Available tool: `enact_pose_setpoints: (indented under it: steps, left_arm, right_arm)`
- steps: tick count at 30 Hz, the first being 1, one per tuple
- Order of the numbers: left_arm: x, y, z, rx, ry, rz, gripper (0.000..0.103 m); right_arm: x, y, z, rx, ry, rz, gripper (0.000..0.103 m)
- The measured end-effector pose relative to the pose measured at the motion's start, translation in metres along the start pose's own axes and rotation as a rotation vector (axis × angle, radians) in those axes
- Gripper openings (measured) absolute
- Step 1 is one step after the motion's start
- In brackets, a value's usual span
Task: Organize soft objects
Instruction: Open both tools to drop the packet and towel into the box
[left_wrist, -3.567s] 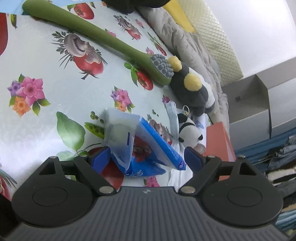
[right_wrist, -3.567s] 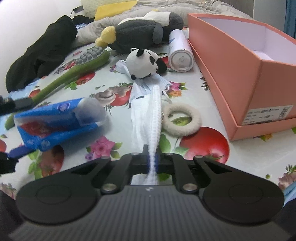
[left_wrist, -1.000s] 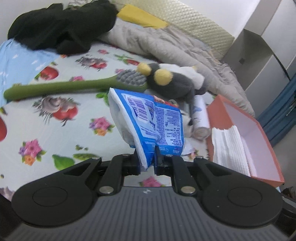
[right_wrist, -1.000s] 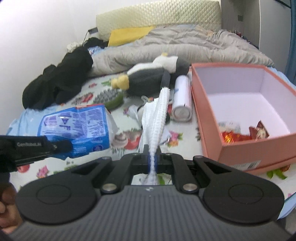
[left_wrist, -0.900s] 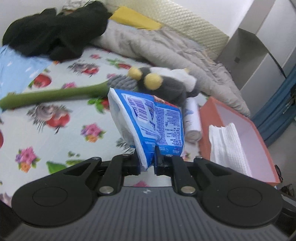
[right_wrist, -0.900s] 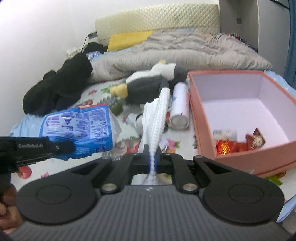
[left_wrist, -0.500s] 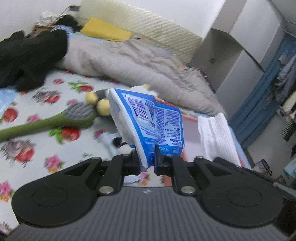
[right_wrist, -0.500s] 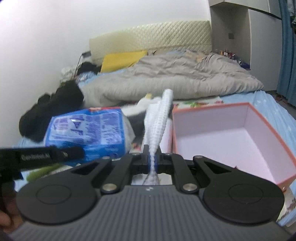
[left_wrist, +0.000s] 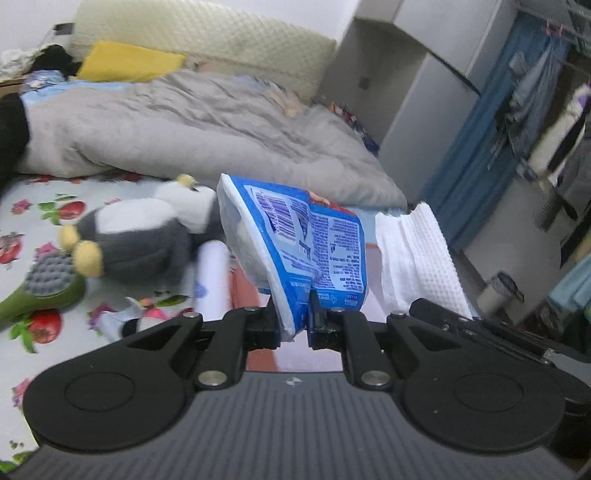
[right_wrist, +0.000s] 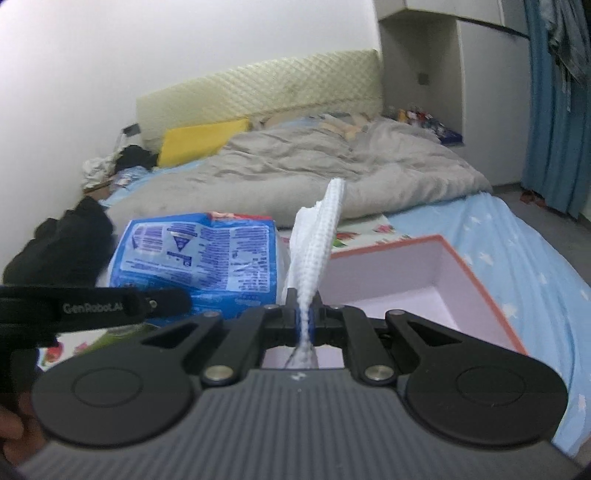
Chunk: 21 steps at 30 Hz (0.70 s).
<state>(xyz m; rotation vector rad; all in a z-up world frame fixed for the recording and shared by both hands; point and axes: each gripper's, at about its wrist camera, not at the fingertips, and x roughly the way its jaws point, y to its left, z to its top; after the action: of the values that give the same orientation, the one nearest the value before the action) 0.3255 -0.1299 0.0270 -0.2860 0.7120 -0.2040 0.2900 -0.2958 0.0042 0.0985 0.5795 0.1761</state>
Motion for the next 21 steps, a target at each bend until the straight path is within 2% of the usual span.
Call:
enact_pose_setpoints:
  steps: [10, 16, 21]
  left_arm:
    - [0.098, -0.029, -0.007, 0.083, 0.2, -0.025, 0.015]
    - [0.141, -0.037, -0.014, 0.123, 0.297, -0.025, 0.015]
    - [0.158, -0.037, -0.024, 0.133, 0.344, -0.02, 0.015]
  right_arm:
    - [0.05, -0.069, -0.022, 0.072, 0.122, -0.115, 0.008]
    - [0.068, -0.097, -0.044, 0.109, 0.201, -0.155, 0.008]
    - [0.078, -0.109, -0.054, 0.149, 0.236, -0.171, 0.009]
